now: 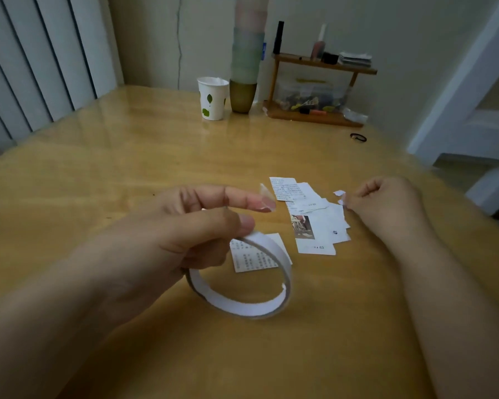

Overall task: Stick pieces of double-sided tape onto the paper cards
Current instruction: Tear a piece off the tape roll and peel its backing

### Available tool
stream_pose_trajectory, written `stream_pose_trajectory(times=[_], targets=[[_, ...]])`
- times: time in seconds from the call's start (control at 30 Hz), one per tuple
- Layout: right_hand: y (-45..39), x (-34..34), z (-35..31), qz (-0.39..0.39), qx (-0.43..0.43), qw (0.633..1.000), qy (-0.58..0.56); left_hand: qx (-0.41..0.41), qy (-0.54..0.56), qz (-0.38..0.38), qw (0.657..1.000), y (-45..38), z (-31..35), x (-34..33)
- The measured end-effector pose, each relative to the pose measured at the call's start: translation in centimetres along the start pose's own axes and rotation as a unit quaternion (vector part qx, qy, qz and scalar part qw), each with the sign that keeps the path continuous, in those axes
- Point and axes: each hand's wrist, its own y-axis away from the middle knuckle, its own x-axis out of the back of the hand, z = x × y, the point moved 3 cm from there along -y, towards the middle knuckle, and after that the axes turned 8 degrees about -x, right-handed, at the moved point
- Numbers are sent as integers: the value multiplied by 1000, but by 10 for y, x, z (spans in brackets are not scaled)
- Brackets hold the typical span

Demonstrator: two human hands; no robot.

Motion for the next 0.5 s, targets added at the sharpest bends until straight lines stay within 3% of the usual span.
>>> stream_pose_trajectory(times=[0.33, 0.43, 0.5], targets=[[8, 7, -10, 11, 45, 999, 25, -6, -5, -51, 999, 3, 5, -6], [23, 11, -30, -19, 121, 991, -51, -15, -11, -72, 997, 4, 7, -8], [42, 14, -48, -89, 197, 964, -152, -17, -9, -75, 997, 4, 8, -8]])
